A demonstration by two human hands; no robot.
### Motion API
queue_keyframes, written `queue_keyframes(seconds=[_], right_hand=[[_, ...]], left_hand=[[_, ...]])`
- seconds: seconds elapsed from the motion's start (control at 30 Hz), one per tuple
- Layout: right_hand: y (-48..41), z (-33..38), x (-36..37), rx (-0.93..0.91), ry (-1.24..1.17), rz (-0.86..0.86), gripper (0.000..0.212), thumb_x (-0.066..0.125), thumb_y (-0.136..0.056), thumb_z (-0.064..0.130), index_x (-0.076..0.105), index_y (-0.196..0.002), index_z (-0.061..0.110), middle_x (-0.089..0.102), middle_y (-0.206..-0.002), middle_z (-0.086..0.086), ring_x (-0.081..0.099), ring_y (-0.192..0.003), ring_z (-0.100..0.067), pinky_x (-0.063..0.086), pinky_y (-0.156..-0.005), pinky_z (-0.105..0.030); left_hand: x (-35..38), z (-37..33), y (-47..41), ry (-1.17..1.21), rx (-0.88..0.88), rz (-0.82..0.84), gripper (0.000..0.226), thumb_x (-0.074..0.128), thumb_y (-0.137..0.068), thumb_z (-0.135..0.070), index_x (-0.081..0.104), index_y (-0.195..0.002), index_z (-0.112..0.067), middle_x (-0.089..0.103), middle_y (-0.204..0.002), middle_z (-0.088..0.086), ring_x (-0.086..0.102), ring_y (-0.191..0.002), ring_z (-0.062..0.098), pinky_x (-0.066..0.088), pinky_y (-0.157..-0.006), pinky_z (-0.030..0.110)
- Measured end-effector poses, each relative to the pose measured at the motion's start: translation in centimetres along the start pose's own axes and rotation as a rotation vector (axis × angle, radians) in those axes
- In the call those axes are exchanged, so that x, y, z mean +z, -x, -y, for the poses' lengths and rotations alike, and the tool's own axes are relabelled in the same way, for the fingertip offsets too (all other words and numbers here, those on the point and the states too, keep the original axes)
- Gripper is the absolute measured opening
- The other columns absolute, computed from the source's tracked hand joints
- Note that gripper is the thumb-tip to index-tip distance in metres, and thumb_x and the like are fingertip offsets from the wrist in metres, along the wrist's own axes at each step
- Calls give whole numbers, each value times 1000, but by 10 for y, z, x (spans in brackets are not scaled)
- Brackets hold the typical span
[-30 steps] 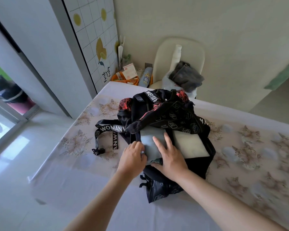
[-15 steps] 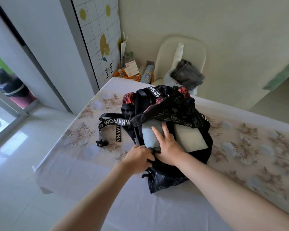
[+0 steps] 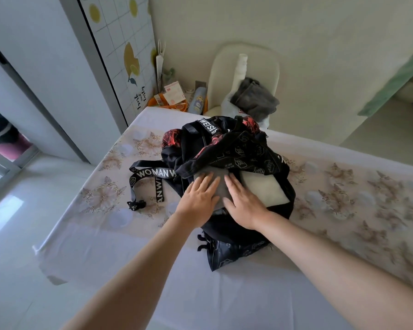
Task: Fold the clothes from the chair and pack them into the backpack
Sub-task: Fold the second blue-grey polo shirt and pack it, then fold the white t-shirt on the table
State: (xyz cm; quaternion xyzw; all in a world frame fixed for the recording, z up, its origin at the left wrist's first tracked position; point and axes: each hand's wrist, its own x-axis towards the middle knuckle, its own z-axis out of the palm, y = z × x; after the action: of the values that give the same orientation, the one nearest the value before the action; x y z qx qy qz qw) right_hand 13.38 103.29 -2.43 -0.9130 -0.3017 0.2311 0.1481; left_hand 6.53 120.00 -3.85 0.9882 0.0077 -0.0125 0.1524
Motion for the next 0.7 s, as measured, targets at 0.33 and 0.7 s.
queue_keyframes(seconds=[0.33,0.7], right_hand=[[20,-7,-35,0,-64,79,57,43,-98,58,36,-150,36,30,-160,5,37,-142,-23,33,-113,-41],[175,-205,-95,213,-193,-238,43,46,-96,52,53,-136,40,66,-124,9,64,-108,-14,53,-92,-32]], left_hand=[[-19,-18,-16,-124,-136,20,56,45,-91,-44,41,-144,-27,41,-145,-1,36,-133,23,31,-108,39],[23,-267,-62,163,53,35,38,50,-94,-36,58,-130,-31,59,-128,-4,54,-118,22,43,-95,35]])
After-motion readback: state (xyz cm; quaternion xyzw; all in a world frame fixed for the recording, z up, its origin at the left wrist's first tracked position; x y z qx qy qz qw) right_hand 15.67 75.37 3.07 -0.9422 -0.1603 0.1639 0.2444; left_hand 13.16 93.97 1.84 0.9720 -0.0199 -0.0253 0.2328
